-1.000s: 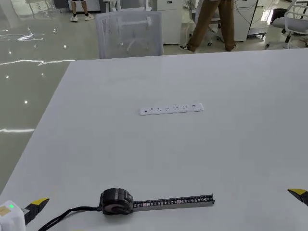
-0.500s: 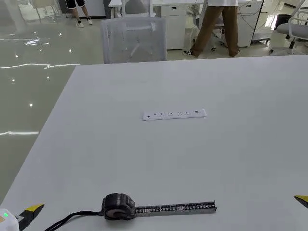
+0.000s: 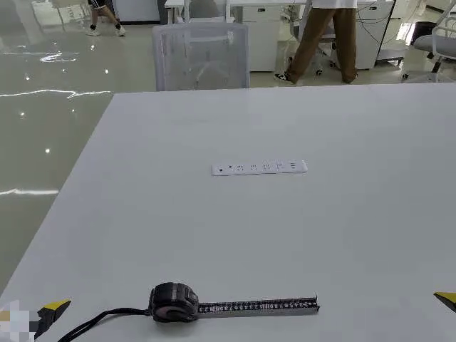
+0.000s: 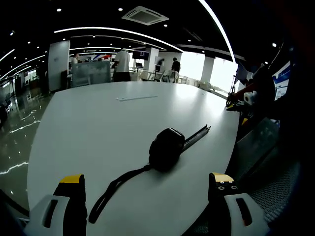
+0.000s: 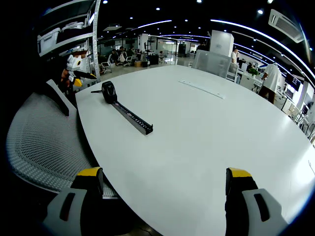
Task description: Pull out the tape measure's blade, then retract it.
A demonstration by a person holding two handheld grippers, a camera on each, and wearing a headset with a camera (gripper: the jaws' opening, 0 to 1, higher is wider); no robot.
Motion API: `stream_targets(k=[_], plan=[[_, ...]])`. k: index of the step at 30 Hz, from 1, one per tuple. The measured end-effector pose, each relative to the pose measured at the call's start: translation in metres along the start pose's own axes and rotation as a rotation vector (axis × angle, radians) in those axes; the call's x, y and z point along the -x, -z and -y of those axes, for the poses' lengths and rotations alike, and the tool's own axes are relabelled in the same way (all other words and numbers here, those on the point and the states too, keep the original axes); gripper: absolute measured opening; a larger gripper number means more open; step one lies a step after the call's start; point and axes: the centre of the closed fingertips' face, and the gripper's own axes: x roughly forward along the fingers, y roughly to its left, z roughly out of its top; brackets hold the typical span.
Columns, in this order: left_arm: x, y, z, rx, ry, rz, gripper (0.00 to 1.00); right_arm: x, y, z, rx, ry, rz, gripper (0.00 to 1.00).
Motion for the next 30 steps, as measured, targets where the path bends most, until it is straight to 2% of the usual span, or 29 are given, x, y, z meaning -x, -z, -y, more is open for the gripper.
stream_targets(k=[6, 14, 18, 25, 30], plan=[[-0.001, -0.003, -0.004, -0.005, -0.008, 0.012, 1.0, -0.001, 0.007, 0.002, -0.017, 0.01, -0.016, 1.0], [-0.003, 0.0, -0.007, 0.001, -0.012, 0.011, 1.0, 0.0, 0.015, 0.002, -0.017, 0.006, -0.036, 1.0], [-0.006, -0.003, -0.005, 0.003, -0.015, 0.02, 1.0, 0.001, 0.012, 0.001, -0.015, 0.008, -0.024, 1.0], [-0.015, -0.005, 0.001, 0.014, -0.031, 0.008, 1.0, 0.002, 0.007, 0.003, -0.013, 0.011, -0.026, 1.0], [-0.025, -0.019, 0.014, 0.035, -0.044, 0.025, 1.0, -0.002, -0.001, 0.001, 0.01, 0.0, -0.04, 1.0]])
